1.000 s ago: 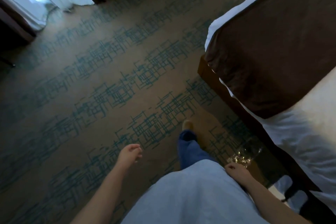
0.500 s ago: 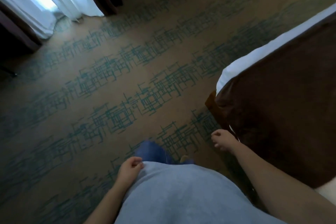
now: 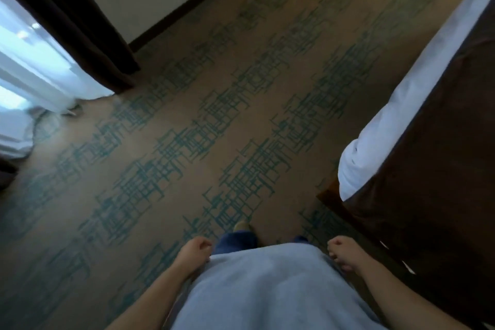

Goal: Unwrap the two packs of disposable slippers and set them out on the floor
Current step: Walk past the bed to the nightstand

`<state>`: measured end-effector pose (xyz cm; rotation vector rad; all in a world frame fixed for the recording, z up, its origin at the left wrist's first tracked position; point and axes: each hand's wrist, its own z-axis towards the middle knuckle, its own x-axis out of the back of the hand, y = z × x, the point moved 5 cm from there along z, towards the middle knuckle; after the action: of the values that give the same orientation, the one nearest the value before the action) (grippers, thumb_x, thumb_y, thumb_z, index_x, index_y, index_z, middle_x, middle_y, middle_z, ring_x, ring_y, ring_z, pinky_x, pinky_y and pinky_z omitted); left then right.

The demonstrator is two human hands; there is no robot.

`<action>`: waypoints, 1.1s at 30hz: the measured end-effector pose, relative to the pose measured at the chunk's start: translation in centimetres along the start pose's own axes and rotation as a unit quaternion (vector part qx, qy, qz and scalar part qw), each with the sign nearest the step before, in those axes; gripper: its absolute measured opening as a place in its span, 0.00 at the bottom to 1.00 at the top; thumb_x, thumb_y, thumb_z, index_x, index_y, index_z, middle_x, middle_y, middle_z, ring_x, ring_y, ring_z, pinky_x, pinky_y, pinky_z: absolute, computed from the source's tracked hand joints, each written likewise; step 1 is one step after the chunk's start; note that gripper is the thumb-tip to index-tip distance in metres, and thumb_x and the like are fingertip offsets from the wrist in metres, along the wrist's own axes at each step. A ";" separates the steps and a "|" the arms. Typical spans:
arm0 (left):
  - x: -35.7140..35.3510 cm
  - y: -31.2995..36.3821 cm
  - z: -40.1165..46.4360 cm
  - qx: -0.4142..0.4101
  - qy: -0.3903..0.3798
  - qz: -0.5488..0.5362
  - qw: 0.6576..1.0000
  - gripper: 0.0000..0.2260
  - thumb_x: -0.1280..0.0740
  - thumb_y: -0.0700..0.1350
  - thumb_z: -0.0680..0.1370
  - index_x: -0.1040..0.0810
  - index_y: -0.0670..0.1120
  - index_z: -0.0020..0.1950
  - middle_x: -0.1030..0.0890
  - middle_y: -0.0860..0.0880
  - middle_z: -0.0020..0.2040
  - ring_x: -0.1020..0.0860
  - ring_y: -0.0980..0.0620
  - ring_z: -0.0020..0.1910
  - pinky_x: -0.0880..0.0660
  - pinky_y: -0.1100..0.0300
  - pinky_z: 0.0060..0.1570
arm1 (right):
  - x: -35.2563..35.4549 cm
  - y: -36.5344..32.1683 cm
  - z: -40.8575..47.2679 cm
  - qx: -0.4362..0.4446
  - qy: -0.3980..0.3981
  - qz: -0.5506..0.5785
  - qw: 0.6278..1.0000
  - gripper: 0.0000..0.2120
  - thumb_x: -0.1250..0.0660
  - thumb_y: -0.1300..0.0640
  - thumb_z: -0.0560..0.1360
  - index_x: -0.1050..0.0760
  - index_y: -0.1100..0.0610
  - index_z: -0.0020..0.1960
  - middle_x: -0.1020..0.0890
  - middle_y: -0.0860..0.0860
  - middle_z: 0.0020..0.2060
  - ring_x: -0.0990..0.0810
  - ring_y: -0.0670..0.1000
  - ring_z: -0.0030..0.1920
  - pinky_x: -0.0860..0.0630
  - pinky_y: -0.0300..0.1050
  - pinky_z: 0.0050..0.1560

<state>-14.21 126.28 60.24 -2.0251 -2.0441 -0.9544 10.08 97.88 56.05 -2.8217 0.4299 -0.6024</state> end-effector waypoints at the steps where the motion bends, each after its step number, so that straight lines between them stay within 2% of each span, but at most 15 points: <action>1: 1.6 1.1 1.4 -0.013 -0.018 0.032 0.999 0.06 0.38 0.40 0.75 0.22 0.49 0.44 0.22 0.49 0.41 0.25 0.52 0.45 0.32 0.64 0.44 | -0.6 -1.4 0.1 0.011 -0.002 -0.008 1.000 0.07 0.41 0.61 0.76 0.26 0.61 0.50 0.23 0.57 0.43 0.25 0.54 0.42 0.26 0.48 0.45; 3: 4.8 3.9 4.3 -0.029 -0.015 0.069 0.997 0.10 0.38 0.41 0.76 0.21 0.42 0.54 0.23 0.49 0.47 0.25 0.52 0.49 0.32 0.65 0.47 | -1.0 -4.4 -0.2 0.027 0.014 -0.018 0.999 0.06 0.41 0.60 0.77 0.26 0.58 0.51 0.23 0.56 0.47 0.24 0.54 0.48 0.28 0.47 0.49; 5: 7.0 6.5 6.8 -0.035 -0.008 0.045 0.998 0.12 0.37 0.40 0.75 0.22 0.39 0.57 0.20 0.46 0.51 0.21 0.47 0.49 0.26 0.59 0.53 | -0.6 -6.7 0.1 0.036 0.044 -0.019 0.998 0.05 0.42 0.59 0.77 0.28 0.54 0.49 0.24 0.53 0.46 0.25 0.52 0.48 0.31 0.44 0.49; 7: 8.3 9.4 8.9 -0.048 -0.004 0.024 0.999 0.12 0.38 0.40 0.75 0.22 0.39 0.56 0.19 0.44 0.46 0.20 0.46 0.45 0.24 0.55 0.52 | 0.5 -8.2 1.0 0.032 0.057 -0.006 0.998 0.05 0.41 0.58 0.77 0.26 0.54 0.50 0.25 0.51 0.46 0.26 0.50 0.48 0.32 0.42 0.50; 9: 8.9 12.2 10.7 -0.051 -0.011 -0.003 0.999 0.09 0.40 0.38 0.76 0.23 0.40 0.53 0.21 0.48 0.39 0.21 0.49 0.38 0.24 0.59 0.42 | 1.7 -8.9 2.5 0.011 0.050 0.017 0.999 0.08 0.40 0.58 0.76 0.24 0.57 0.53 0.24 0.51 0.47 0.26 0.50 0.50 0.32 0.41 0.51; 11: 9.1 14.7 12.4 -0.040 -0.016 -0.038 0.998 0.08 0.42 0.36 0.77 0.25 0.43 0.50 0.22 0.50 0.37 0.23 0.55 0.32 0.28 0.68 0.30 | 3.2 -10.0 4.3 -0.005 0.035 0.032 0.999 0.09 0.37 0.59 0.75 0.22 0.59 0.53 0.23 0.51 0.46 0.25 0.49 0.49 0.32 0.41 0.51; 12: 9.1 15.8 13.4 -0.029 -0.020 -0.055 0.998 0.08 0.43 0.35 0.77 0.25 0.42 0.50 0.22 0.49 0.36 0.24 0.57 0.29 0.29 0.70 0.26 | 4.2 -10.9 5.4 -0.007 0.030 0.037 0.999 0.08 0.36 0.59 0.74 0.21 0.59 0.50 0.23 0.51 0.44 0.25 0.49 0.48 0.32 0.40 0.50; 14: 9.2 18.2 15.9 -0.003 -0.032 -0.092 0.995 0.08 0.43 0.35 0.77 0.24 0.40 0.51 0.22 0.48 0.35 0.24 0.58 0.24 0.32 0.67 0.24 | 6.8 -13.6 7.8 0.004 0.024 0.041 0.999 0.05 0.35 0.60 0.73 0.22 0.57 0.39 0.24 0.50 0.36 0.26 0.47 0.40 0.32 0.40 0.46; 16: 9.7 21.4 18.0 0.009 -0.047 -0.106 0.993 0.07 0.42 0.35 0.77 0.24 0.40 0.49 0.22 0.47 0.35 0.25 0.60 0.21 0.32 0.65 0.26 | 10.7 -16.8 10.5 0.020 0.019 0.054 0.998 0.13 0.36 0.61 0.73 0.30 0.55 0.30 0.28 0.50 0.29 0.29 0.47 0.33 0.33 0.42 0.39; 17: 10.3 23.3 19.0 0.004 -0.050 -0.092 0.994 0.07 0.41 0.35 0.77 0.25 0.41 0.47 0.22 0.48 0.35 0.24 0.61 0.20 0.30 0.65 0.26 | 13.0 -18.4 11.8 0.021 0.024 0.071 0.997 0.14 0.35 0.62 0.73 0.30 0.55 0.29 0.27 0.51 0.29 0.29 0.48 0.33 0.33 0.42 0.38; 20: 12.2 29.3 21.2 -0.014 -0.042 -0.060 0.997 0.06 0.41 0.36 0.77 0.25 0.43 0.46 0.22 0.49 0.35 0.23 0.56 0.26 0.30 0.67 0.26 | 20.0 -23.0 14.0 0.008 0.061 0.148 0.987 0.01 0.36 0.61 0.75 0.27 0.56 0.45 0.23 0.56 0.39 0.26 0.51 0.35 0.30 0.42 0.35; 22: 13.2 33.4 23.1 -0.023 -0.032 -0.072 0.997 0.05 0.40 0.36 0.77 0.25 0.42 0.48 0.22 0.48 0.35 0.24 0.54 0.29 0.30 0.67 0.27 | 24.4 -26.0 15.6 0.021 0.072 0.169 0.983 0.04 0.38 0.60 0.76 0.28 0.56 0.51 0.23 0.56 0.42 0.25 0.50 0.37 0.29 0.40 0.34; 26: 13.9 40.9 26.3 -0.037 -0.004 -0.114 0.993 0.04 0.38 0.35 0.76 0.25 0.41 0.47 0.22 0.45 0.35 0.23 0.51 0.33 0.26 0.67 0.28 | 31.7 -30.3 18.1 0.026 0.063 0.213 0.975 0.05 0.40 0.60 0.78 0.28 0.57 0.53 0.23 0.54 0.42 0.24 0.51 0.42 0.26 0.40 0.39; 29: 13.5 46.6 28.7 -0.057 -0.029 -0.105 0.992 0.05 0.39 0.34 0.76 0.26 0.41 0.47 0.22 0.45 0.36 0.23 0.52 0.35 0.25 0.71 0.29 | 36.1 -31.9 20.3 0.012 0.067 0.260 0.963 0.06 0.39 0.60 0.78 0.28 0.57 0.54 0.23 0.54 0.43 0.24 0.51 0.43 0.26 0.41 0.40; 33: 13.2 54.0 33.8 -0.075 -0.063 -0.059 0.993 0.06 0.38 0.33 0.75 0.24 0.37 0.51 0.20 0.48 0.34 0.22 0.52 0.34 0.26 0.66 0.35 | 40.3 -32.8 23.5 -0.019 0.071 0.295 0.953 0.05 0.40 0.60 0.78 0.27 0.57 0.52 0.23 0.55 0.41 0.24 0.51 0.39 0.26 0.40 0.36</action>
<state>46.42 149.77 58.78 -2.1087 -2.2427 -1.0544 63.05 118.90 58.76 -2.4868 1.2580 -0.6594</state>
